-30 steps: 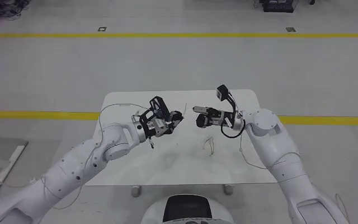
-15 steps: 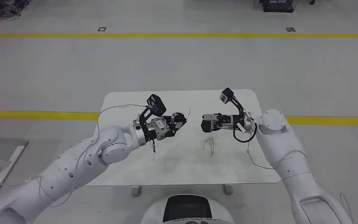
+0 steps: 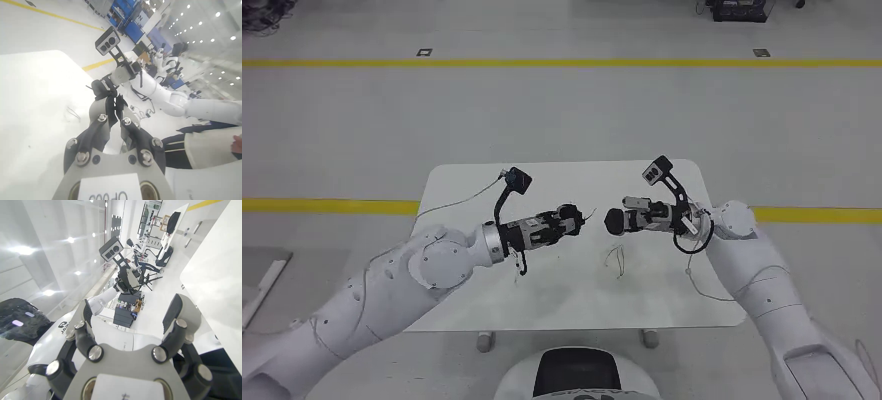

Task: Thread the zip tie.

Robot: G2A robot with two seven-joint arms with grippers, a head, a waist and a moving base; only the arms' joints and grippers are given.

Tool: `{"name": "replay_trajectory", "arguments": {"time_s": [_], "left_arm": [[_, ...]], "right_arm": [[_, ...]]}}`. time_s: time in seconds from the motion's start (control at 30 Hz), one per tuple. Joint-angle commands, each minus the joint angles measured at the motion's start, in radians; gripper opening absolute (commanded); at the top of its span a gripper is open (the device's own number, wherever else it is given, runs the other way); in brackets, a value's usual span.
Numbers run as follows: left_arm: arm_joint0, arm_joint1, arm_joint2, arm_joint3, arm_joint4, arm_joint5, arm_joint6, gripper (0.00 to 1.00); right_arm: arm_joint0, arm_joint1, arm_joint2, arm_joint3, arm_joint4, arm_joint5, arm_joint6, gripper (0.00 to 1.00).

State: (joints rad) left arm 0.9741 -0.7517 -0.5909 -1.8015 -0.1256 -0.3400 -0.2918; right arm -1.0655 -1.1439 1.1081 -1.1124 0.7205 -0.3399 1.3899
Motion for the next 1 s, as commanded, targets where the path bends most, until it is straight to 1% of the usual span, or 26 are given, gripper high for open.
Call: {"name": "replay_trajectory", "arguments": {"time_s": [0.0,0.07,0.1,0.13,0.33,0.4,0.43,0.5,0.57,0.7,0.8,0.83,0.87,0.97], "left_arm": [[0.007,-0.009,-0.01,0.004,-0.054,0.0,-0.015,0.0],[0.014,-0.018,-0.025,0.012,-0.089,0.0,-0.02,0.0],[0.011,-0.022,-0.037,0.011,-0.06,0.0,-0.026,0.0],[0.007,-0.024,-0.041,0.004,-0.019,0.0,-0.03,0.0],[0.009,-0.025,-0.04,0.004,-0.015,0.004,-0.027,0.0],[0.021,-0.03,-0.039,-0.001,-0.031,0.012,-0.009,0.0],[0.023,-0.032,-0.039,0.002,-0.036,0.013,-0.008,0.0],[0.03,-0.039,-0.043,0.01,-0.049,0.027,0.016,0.0],[0.037,-0.045,-0.046,0.015,-0.068,0.034,0.04,0.0],[0.043,-0.059,-0.046,0.02,-0.083,0.027,0.059,0.0],[0.049,-0.071,-0.045,0.024,-0.094,0.014,0.084,0.0],[0.048,-0.074,-0.045,0.027,-0.086,0.014,0.086,0.0],[0.045,-0.076,-0.047,0.028,-0.061,0.018,0.091,0.0],[0.045,-0.077,-0.047,0.028,-0.054,0.019,0.093,0.0]], "right_arm": [[0.006,0.012,-0.025,0.005,0.04,0.0,0.0,1.0],[0.006,0.019,-0.057,0.011,0.094,0.0,0.0,1.0],[0.013,0.024,-0.063,0.031,0.105,0.0,0.0,1.0],[0.013,0.024,-0.063,0.031,0.105,0.0,0.0,1.0],[0.013,0.024,-0.063,0.031,0.105,0.0,0.0,1.0],[-0.003,0.021,-0.069,0.016,0.114,0.016,-0.03,1.0],[-0.007,0.02,-0.072,0.011,0.108,0.017,-0.042,1.0],[-0.016,0.016,-0.077,0.006,0.125,0.024,-0.056,1.0],[-0.022,0.01,-0.077,0.004,0.15,0.019,-0.069,1.0],[-0.036,-0.001,-0.078,0.005,0.206,0.007,-0.115,1.0],[-0.044,-0.011,-0.083,0.008,0.244,0.012,-0.136,1.0],[-0.044,-0.012,-0.084,0.01,0.25,0.018,-0.133,1.0],[-0.044,-0.012,-0.084,0.01,0.25,0.018,-0.133,1.0],[-0.044,-0.012,-0.084,0.01,0.25,0.018,-0.133,1.0]]}}
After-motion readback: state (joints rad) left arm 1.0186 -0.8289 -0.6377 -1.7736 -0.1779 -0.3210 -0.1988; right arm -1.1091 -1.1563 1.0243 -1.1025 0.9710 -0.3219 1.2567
